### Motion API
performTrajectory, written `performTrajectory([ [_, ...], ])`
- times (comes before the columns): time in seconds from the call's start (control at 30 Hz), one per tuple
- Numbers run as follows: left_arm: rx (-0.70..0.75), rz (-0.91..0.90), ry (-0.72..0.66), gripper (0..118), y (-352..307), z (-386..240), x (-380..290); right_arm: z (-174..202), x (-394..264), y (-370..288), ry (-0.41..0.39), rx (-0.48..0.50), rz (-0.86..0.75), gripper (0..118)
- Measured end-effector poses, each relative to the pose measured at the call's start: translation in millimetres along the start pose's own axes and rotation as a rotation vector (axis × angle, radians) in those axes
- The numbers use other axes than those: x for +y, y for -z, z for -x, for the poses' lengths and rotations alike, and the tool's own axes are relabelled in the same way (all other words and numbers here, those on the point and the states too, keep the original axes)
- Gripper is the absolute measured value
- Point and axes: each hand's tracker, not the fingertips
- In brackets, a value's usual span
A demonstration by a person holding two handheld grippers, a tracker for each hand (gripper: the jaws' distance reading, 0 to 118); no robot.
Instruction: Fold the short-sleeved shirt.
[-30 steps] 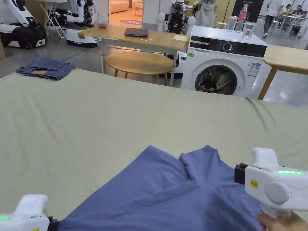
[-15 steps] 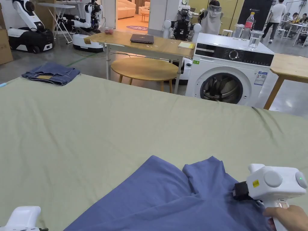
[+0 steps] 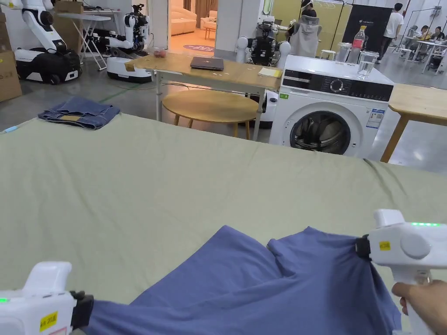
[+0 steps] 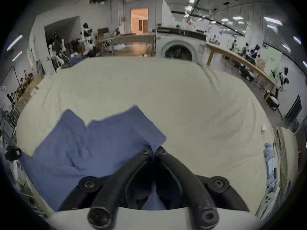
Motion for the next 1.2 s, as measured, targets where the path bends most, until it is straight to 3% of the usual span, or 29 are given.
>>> performTrajectory([
  [0.1, -0.037, -0.073, 0.019, 0, -19, -11, 33, 3, 20, -38, -0.065, -0.076, -0.107, 1],
  [0.5, -0.034, -0.362, 0.122, 0, -85, -49, 241, -31, 106, -168, 0.083, -0.211, -0.486, 1],
  [0.87, 0.028, -0.461, 0.172, 0, -92, -67, 416, -48, 209, -216, 0.117, -0.248, -0.623, 1],
  [1.2, 0.04, -0.555, 0.164, 0, -103, -73, 510, -46, 299, -240, 0.118, -0.322, -0.732, 1],
])
